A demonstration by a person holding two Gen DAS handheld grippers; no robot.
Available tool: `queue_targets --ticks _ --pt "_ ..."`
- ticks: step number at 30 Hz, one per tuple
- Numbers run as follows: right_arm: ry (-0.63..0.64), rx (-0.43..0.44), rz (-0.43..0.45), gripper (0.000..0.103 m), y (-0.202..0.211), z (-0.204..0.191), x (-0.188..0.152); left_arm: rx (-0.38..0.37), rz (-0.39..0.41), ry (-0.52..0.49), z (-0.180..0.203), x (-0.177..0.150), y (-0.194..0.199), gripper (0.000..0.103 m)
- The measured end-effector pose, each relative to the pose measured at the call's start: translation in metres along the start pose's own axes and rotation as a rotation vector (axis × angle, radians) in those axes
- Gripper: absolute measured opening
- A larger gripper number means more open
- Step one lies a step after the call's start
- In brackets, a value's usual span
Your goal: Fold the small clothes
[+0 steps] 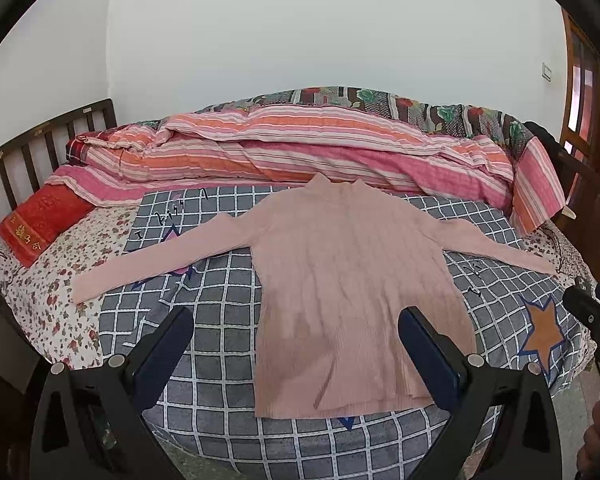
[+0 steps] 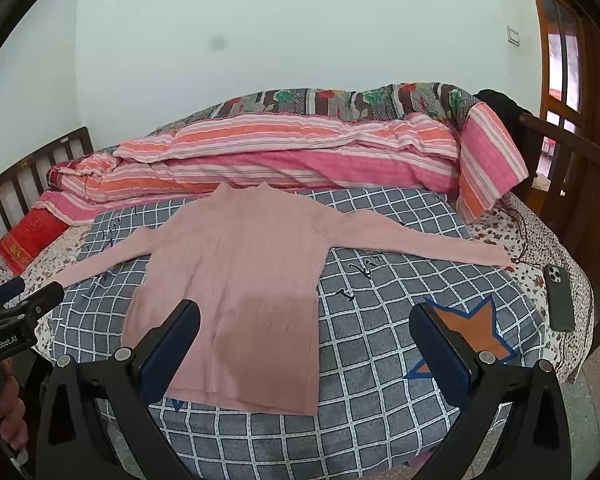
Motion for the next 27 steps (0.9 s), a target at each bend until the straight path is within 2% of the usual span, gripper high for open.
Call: queue_targets --ticks 11,13,16,21,24,27 --pt "0.026 -0.021 -0.021 0.103 -0.033 0.003 -0.009 -0.056 -0.048 0.028 -0.007 -0.012 -0.046 0.103" --pt "0.031 -0.037 -0.03 0.103 -0.046 0.008 -0.016 -0.064 -0.075 0.056 -0.014 -0.022 -0.064 0.102" --pt "0.04 -0.032 -0.059 0.103 -0.07 0.012 -0.029 -0.119 -0.134 0.1 -0.025 -0.04 -0.094 0.101" --pt "0.057 -0.082 -0.017 0.102 -0.101 0.03 -0.039 -0.091 -0.195 0.17 -0.067 -0.063 -0.143 0.099" --pt "0.02 -0.053 -0.052 0.102 -0.12 0.04 -0.045 -0.086 -0.225 0.276 -0.104 -0.07 -0.168 0.092" --pt "-0.003 -0.046 -0.067 0.102 -0.135 0.044 -0.049 -0.089 -0.194 0.404 -0.151 -0.065 -0.185 0.091"
Point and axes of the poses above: each gripper's, at about its wrist camera, not at the fingertips, and y roughly against the way its jaws point, z to its right, x to its top, the point moved 9 cm from there along -y, roughly the way its jaws point, and after that the axes turned 7 degrees about x, right-handed, at the moved point
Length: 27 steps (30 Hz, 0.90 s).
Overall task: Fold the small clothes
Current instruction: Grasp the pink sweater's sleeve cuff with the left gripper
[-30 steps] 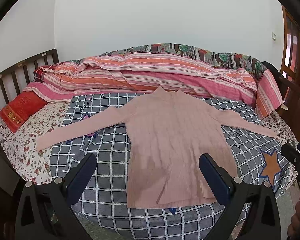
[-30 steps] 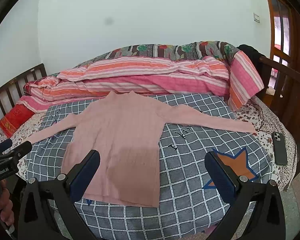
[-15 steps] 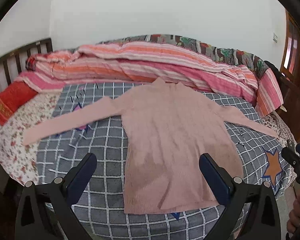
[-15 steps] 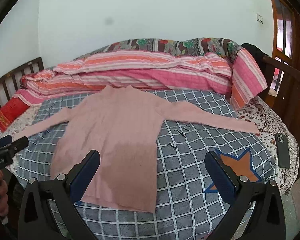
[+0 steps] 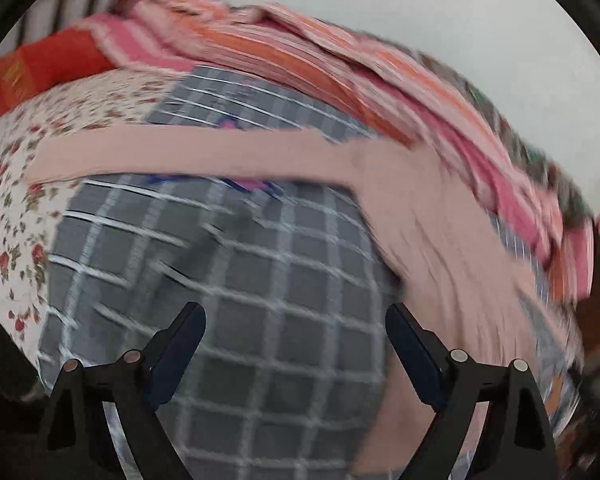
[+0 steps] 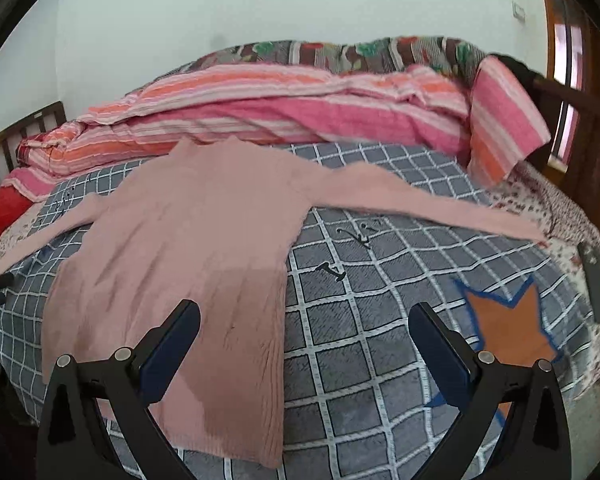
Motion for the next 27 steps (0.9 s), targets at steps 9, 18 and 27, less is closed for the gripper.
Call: queue_targets --ticks 9,18,27 --pt "0.065 -0.008 -0.108 0.102 -0.046 -0.013 -0.016 0.088 0.116 0.24 -0.092 0.067 -0.038 0.08" --pt "0.066 0.026 -0.136 0.102 -0.056 -0.018 -0.011 0.129 0.147 0.404 -0.145 0.099 -0.072 0.053" --pt "0.06 0.02 -0.129 0.102 -0.067 -0.01 0.005 0.368 0.2 0.277 -0.16 0.13 -0.067 0.008"
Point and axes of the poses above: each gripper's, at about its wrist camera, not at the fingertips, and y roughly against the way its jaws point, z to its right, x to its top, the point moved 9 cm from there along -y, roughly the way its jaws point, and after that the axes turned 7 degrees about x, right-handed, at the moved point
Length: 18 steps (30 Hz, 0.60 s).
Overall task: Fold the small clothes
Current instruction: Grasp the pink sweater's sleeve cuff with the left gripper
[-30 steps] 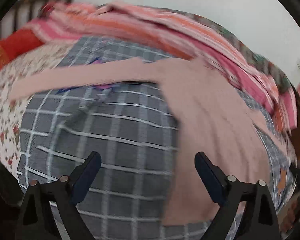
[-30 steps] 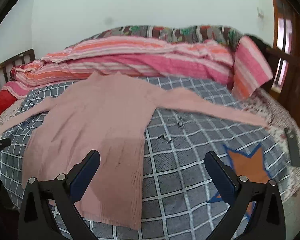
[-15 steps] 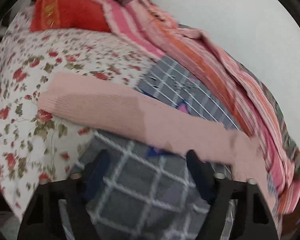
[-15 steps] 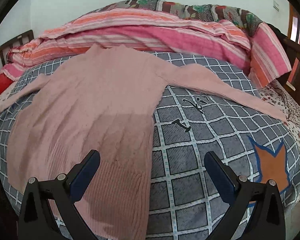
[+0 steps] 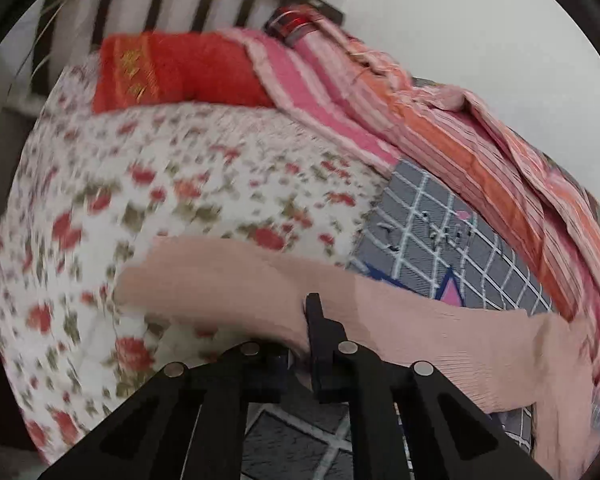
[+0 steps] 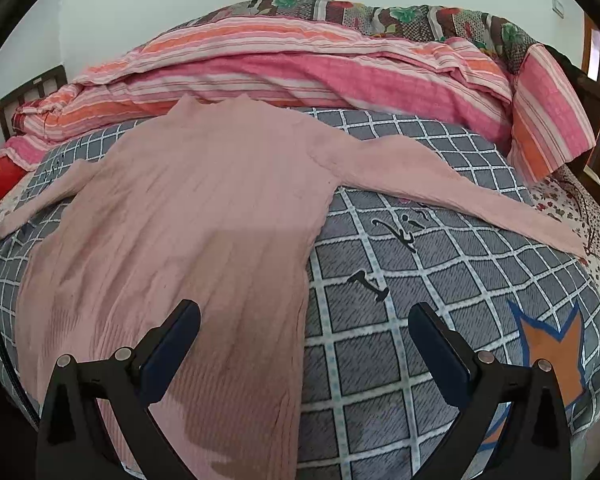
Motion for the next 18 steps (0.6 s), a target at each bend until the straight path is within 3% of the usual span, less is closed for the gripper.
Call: queue_targets --ticks 4,10,18 --pt "-0.007 0.019 0.014 0.102 -0.001 0.004 0.008 -0.045 0.061 -0.07 0.033 0.021 0.032 0.007" --pt "0.006 0.059 0.028 0.102 0.005 0.01 0.017 -0.127 0.191 -0.242 0.13 0.034 0.089 0.007" --pt "0.022 0.063 0.051 0.102 0.023 0.033 0.01 -0.326 0.208 -0.443 0.294 -0.013 0.14 0.007"
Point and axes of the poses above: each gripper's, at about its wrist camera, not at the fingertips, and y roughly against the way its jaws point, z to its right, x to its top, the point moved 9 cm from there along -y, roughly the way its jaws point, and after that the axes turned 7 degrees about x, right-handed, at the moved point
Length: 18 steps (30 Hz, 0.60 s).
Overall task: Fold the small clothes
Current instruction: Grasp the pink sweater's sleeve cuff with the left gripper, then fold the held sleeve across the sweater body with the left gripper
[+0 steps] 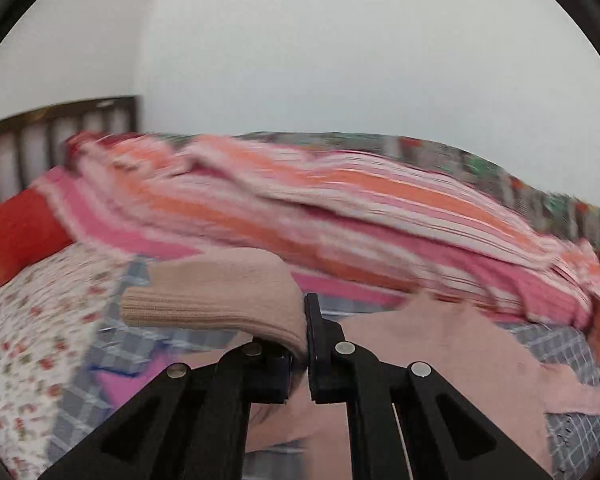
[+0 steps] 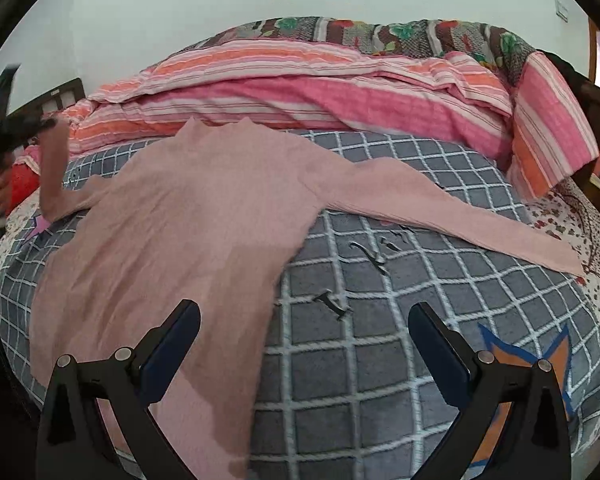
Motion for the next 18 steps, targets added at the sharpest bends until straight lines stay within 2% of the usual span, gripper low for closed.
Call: queue_targets --ticks 5,9,12,16,17,18 --pt "-0.043 -0.022 0.005 0.102 0.01 0.022 -0.009 -0.077 0.017 -0.13 0.103 -0.011 -0.002 0.007" --pt "-0.076 -0.031 0.01 0.102 0.016 0.036 -0.015 -0.162 -0.031 -0.166 0.174 -0.036 -0.004 0.007" --pt "-0.109 -0.034 0.005 0.102 0.016 0.045 -0.018 -0.239 -0.074 -0.211 0.222 -0.066 0.001 0.007" --pt "-0.124 -0.053 -0.009 0.102 0.015 0.052 -0.019 -0.309 -0.15 -0.253 0.259 -0.102 0.002 0.009" --pt "-0.122 -0.051 -0.01 0.102 0.015 0.052 -0.019 -0.323 -0.175 -0.235 0.262 -0.107 0.0 0.009" --pt "-0.119 -0.046 -0.009 0.102 0.015 0.051 -0.018 -0.363 -0.22 -0.188 0.265 -0.114 0.0 0.013"
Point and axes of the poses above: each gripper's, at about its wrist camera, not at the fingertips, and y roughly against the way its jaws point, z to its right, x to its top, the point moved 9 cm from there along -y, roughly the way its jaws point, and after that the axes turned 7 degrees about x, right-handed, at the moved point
